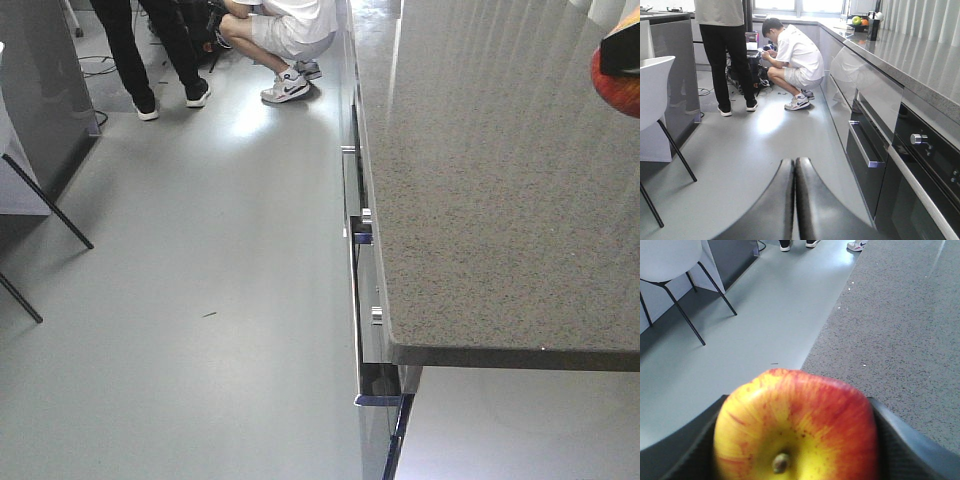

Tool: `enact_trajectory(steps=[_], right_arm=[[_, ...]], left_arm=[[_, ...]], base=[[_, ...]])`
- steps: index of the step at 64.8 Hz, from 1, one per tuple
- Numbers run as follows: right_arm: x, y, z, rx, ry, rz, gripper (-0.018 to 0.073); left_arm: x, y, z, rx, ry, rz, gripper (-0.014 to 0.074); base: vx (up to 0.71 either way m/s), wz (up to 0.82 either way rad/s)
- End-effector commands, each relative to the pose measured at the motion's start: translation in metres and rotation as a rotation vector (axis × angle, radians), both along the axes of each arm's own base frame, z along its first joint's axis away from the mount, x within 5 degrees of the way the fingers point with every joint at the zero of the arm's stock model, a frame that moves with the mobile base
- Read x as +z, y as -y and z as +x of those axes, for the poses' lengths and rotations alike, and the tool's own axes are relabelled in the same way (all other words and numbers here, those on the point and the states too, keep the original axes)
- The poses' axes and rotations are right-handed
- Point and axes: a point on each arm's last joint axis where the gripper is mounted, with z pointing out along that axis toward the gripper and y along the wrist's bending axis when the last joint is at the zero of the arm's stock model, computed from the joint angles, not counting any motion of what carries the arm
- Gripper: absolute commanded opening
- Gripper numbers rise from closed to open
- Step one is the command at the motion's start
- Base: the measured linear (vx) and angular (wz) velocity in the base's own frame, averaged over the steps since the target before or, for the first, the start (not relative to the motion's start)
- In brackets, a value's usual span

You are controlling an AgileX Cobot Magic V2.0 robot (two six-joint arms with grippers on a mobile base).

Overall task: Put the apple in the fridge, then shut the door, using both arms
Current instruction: 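Drive the base away from the counter holding the apple in the right gripper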

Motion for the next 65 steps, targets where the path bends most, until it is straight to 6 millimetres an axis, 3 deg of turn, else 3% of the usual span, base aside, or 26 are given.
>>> enact_trajectory(steps=[1, 65], right_arm=[[0.0164, 0.0002, -0.0054, -0.015, 0.107, 0.025, 0.0025], [0.0164, 0.0002, -0.0054, -0.015, 0.107, 0.025, 0.0025]], left_arm=[[0.0135, 0.0006, -0.0016, -0.008, 0.107, -0.01, -0.0006], [0.0135, 0.0006, -0.0016, -0.008, 0.107, -0.01, -0.0006]], base=[[-0.01, 0.06], [-0.03, 0.27]])
